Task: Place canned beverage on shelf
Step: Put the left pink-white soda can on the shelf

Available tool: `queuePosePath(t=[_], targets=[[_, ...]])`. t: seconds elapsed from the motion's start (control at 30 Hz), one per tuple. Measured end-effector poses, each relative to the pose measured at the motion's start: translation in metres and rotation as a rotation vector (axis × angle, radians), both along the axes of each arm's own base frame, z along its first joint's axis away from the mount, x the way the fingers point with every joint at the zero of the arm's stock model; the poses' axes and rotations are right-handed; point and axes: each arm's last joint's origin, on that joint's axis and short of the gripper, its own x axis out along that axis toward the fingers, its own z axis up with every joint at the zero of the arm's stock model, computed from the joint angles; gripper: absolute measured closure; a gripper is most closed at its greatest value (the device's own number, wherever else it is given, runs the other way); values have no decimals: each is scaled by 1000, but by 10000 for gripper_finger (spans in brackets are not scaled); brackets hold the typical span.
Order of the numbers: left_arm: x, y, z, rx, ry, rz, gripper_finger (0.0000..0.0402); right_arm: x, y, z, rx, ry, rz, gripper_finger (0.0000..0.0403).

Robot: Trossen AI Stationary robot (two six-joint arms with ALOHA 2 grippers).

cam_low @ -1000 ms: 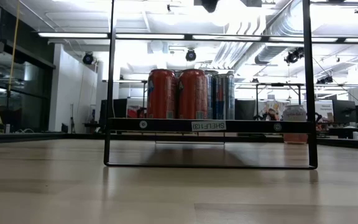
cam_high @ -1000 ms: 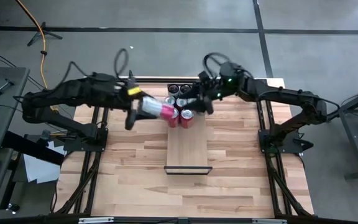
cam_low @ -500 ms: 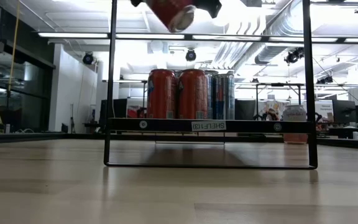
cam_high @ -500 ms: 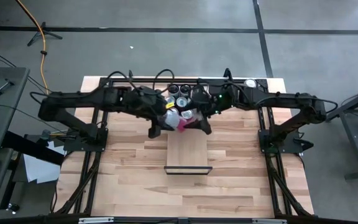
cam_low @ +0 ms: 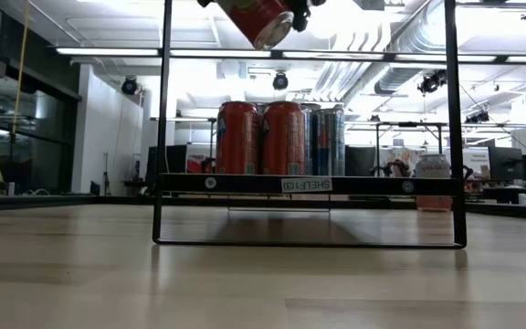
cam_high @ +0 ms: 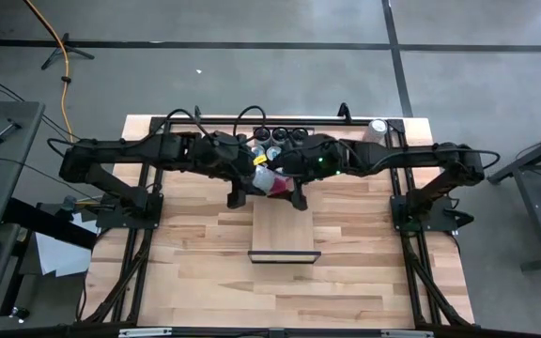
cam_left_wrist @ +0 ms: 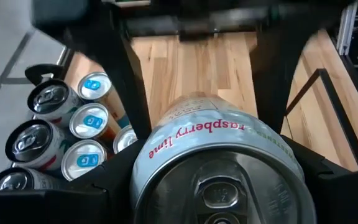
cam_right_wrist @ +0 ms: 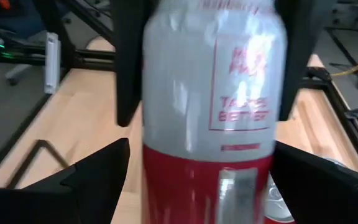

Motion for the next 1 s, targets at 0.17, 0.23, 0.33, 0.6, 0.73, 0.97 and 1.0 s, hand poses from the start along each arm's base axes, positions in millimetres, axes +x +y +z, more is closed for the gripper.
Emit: queuePosePath(t=[0.17,0.23,0.33,0.6,0.73,0.97,1.0], targets=[[2,1,3,10,-35,9,156,8,-1,-9,-7,12,-37,45],[2,1,4,15,-45,6,156,11,-1,-11,-9,12,-36,45],[2,1,4,29,-46,-5,156,11,-1,-11,-2,14,-39,45],[2,1,4,28,-41,-8,156,11,-2,-9,36,-2,-59,66],[2,1,1,23,-31,-8,156,12,-2,-7,37,-26,-59,99],[1,2,2,-24,-27,68,119,12,-2,-8,38,-18,-70,124],[0,2,4,-28,-24,80,111,11,-3,-8,40,-10,-75,124]])
